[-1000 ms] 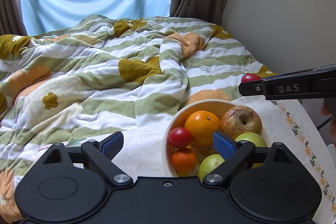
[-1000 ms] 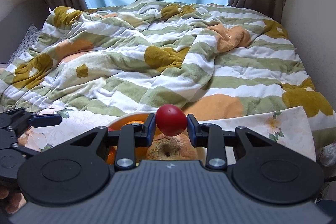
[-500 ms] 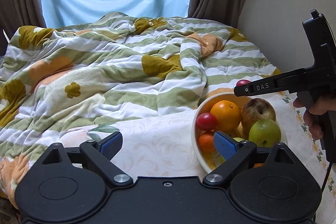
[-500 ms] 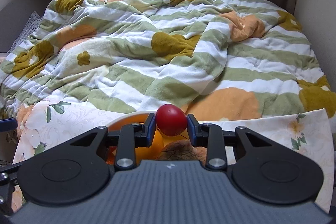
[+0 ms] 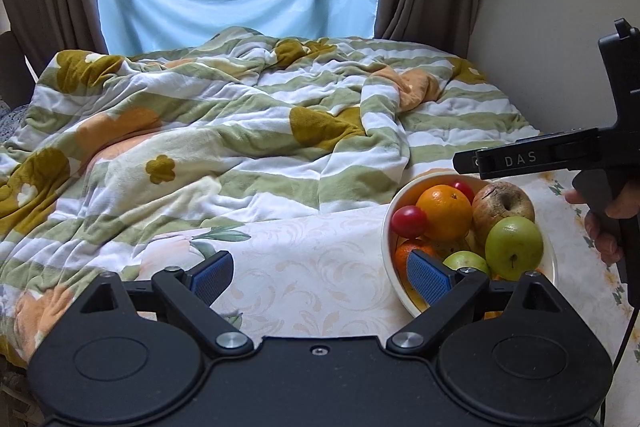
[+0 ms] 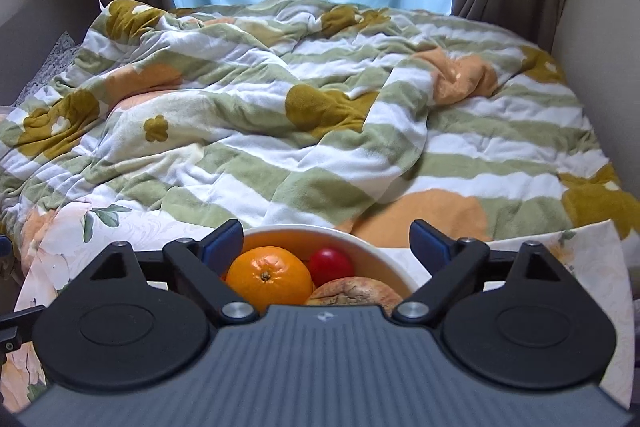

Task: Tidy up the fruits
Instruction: 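Open both tools and withdraw them from the bowl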

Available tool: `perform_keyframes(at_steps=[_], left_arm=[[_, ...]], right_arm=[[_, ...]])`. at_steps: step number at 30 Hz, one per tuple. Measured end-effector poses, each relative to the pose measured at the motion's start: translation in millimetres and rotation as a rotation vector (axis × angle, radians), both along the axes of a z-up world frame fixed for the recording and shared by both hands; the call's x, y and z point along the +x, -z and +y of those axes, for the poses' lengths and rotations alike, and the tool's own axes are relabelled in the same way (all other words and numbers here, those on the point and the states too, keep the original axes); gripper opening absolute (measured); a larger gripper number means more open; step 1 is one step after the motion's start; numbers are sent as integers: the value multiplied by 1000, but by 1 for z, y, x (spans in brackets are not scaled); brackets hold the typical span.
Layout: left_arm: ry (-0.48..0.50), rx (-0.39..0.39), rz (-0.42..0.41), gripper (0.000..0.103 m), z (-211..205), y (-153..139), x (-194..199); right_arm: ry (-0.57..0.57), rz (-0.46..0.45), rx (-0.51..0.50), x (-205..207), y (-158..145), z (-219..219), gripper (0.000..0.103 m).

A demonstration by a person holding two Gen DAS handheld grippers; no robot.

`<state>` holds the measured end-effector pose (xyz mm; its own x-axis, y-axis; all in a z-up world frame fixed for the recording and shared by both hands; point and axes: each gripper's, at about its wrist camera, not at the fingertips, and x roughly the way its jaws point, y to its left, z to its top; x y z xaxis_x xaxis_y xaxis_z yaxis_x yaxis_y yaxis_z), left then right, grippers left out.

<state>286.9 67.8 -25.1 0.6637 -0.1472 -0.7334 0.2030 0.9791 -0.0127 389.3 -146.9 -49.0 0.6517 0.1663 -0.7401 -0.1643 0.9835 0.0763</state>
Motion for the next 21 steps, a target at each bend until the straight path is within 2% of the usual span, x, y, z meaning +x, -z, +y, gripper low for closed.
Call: perform_keyframes(at_steps=[11, 21], left_arm=[[-67, 9, -99, 96, -14, -45, -54], [-116, 9, -160, 96, -24, -62, -118]], right_arm=[[-7, -54, 40, -50, -52, -18, 103], [-43, -127, 53, -125, -94, -30, 103]])
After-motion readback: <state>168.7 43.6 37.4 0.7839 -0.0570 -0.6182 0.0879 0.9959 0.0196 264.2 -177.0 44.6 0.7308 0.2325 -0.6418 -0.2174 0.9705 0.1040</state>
